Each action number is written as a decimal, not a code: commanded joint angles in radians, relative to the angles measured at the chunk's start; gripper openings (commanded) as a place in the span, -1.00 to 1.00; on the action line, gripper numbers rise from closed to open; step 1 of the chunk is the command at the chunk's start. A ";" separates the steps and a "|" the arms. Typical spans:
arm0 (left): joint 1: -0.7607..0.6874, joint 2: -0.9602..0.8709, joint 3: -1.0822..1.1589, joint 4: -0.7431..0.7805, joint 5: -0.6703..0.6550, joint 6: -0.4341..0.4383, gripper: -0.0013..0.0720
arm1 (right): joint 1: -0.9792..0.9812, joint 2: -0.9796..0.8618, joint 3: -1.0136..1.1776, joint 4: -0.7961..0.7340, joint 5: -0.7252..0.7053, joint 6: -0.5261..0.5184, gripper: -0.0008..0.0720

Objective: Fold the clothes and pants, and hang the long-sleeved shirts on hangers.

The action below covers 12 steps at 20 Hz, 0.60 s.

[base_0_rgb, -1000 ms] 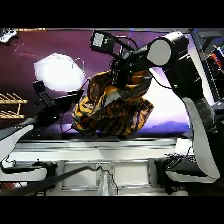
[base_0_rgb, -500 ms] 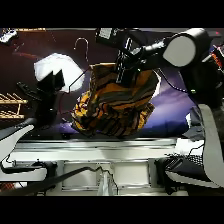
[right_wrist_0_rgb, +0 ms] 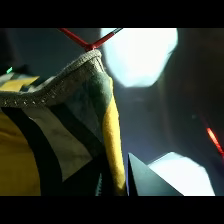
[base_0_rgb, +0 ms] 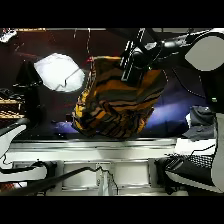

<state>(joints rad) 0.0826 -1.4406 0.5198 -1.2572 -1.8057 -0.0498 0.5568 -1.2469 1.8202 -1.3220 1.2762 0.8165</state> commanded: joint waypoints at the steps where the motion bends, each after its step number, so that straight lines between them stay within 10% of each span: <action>1: 0.048 0.064 -0.016 0.314 0.048 -0.042 -0.41 | 0.000 0.007 0.000 -0.028 -0.176 0.035 -0.81; 8: -0.101 0.099 -0.074 0.407 0.269 -0.237 -0.44 | 0.001 0.010 0.000 -0.002 -0.435 -0.007 -0.80; 12: -0.282 0.099 -0.069 0.319 0.381 -0.177 -0.06 | 0.001 0.010 0.000 0.001 -0.435 -0.052 -0.80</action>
<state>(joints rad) -0.0948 -1.3445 0.4500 -0.9012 -1.5162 -0.2462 0.5568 -1.2381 1.8202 -1.3235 0.8700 0.7921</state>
